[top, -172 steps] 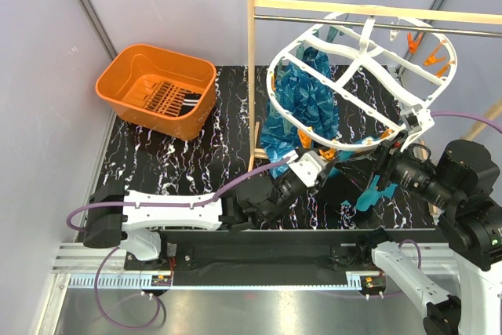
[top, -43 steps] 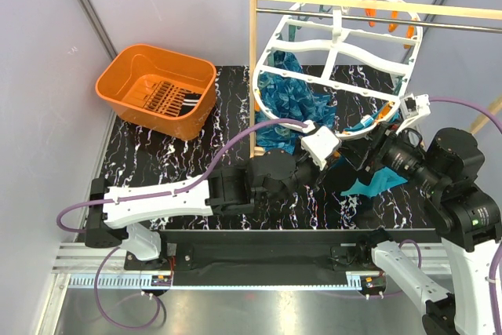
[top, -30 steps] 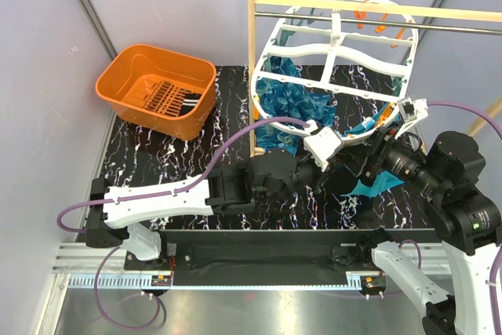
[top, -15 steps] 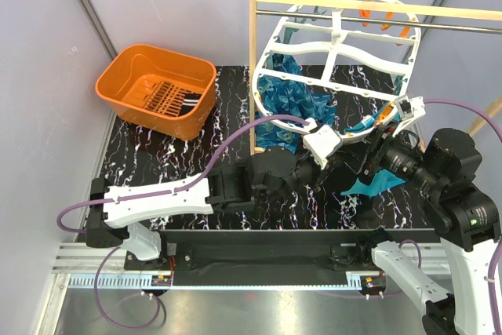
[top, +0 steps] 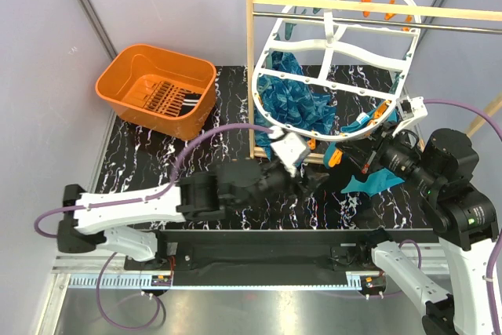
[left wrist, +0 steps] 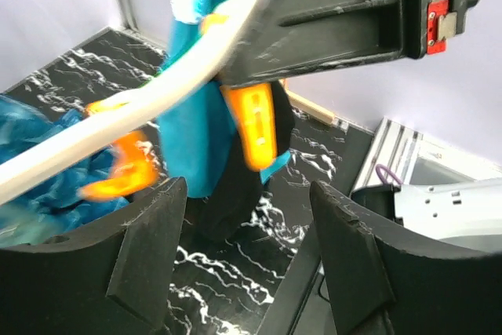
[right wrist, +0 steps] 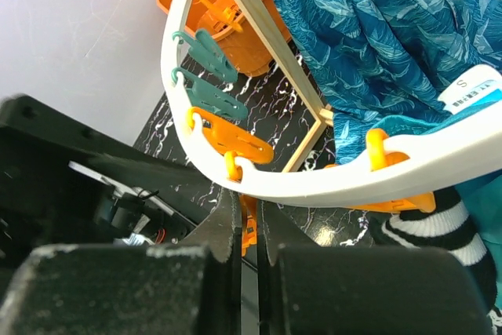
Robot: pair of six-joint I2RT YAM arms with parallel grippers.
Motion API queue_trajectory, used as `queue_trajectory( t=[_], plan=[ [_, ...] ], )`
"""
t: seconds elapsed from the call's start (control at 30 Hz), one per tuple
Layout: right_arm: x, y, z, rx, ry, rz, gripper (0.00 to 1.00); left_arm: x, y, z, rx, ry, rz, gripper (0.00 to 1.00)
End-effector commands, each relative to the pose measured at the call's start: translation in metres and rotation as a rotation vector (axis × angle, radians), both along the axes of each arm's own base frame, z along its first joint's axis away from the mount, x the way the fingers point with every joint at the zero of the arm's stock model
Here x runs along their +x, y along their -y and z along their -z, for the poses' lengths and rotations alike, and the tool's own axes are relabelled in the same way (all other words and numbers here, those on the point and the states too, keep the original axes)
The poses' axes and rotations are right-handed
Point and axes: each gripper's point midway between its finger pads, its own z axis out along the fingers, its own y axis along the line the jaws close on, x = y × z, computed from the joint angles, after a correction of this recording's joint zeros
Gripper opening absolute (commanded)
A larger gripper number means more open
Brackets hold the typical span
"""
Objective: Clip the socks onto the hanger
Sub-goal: Open the clamp at the hanger, then pick up the sock from the bin.
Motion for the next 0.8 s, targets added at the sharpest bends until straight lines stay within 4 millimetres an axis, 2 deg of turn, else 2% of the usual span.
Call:
queue_trajectory(
  t=[0.0, 0.03, 0.1, 0.2, 0.23, 0.3, 0.33, 0.4, 0.43, 0.53, 0.63, 0.77],
  plan=[
    [-0.001, -0.004, 0.002, 0.002, -0.004, -0.022, 0.00, 0.005, -0.040, -0.050, -0.177, 0.025, -0.063, 0.69],
    [-0.002, -0.003, 0.002, 0.002, -0.002, -0.022, 0.00, 0.008, -0.053, -0.049, -0.175, 0.022, -0.090, 0.69],
    [-0.002, -0.003, 0.003, 0.000, -0.004, -0.022, 0.00, 0.014, -0.065, -0.045, -0.160, 0.012, -0.128, 0.69],
    [-0.004, -0.003, 0.004, 0.001, -0.008, -0.023, 0.00, 0.033, -0.094, -0.032, -0.150, -0.053, -0.215, 0.69],
    [-0.004, -0.003, 0.005, 0.002, -0.012, -0.023, 0.00, 0.047, -0.105, -0.024, -0.158, -0.104, -0.256, 0.68],
    [-0.006, -0.003, 0.006, 0.002, -0.009, -0.026, 0.00, 0.060, -0.126, -0.015, -0.181, -0.153, -0.301, 0.68],
    [-0.007, -0.003, 0.007, 0.001, -0.012, -0.026, 0.00, 0.075, -0.140, -0.008, -0.194, -0.196, -0.350, 0.68],
    [-0.008, -0.002, 0.011, -0.008, -0.018, -0.026, 0.00, 0.089, -0.162, -0.002, -0.208, -0.231, -0.411, 0.69],
    [-0.009, -0.001, 0.012, -0.009, -0.024, -0.026, 0.00, 0.104, -0.179, 0.003, -0.206, -0.250, -0.473, 0.70],
    [-0.012, 0.000, 0.017, -0.021, -0.032, -0.028, 0.00, 0.128, -0.207, 0.005, -0.204, -0.268, -0.557, 0.71],
    [-0.016, 0.001, 0.021, -0.031, -0.038, -0.033, 0.00, 0.152, -0.230, 0.005, -0.205, -0.274, -0.625, 0.71],
    [-0.018, 0.004, 0.028, -0.040, -0.053, -0.019, 0.00, 0.178, -0.244, 0.008, -0.218, -0.285, -0.671, 0.71]
  ],
)
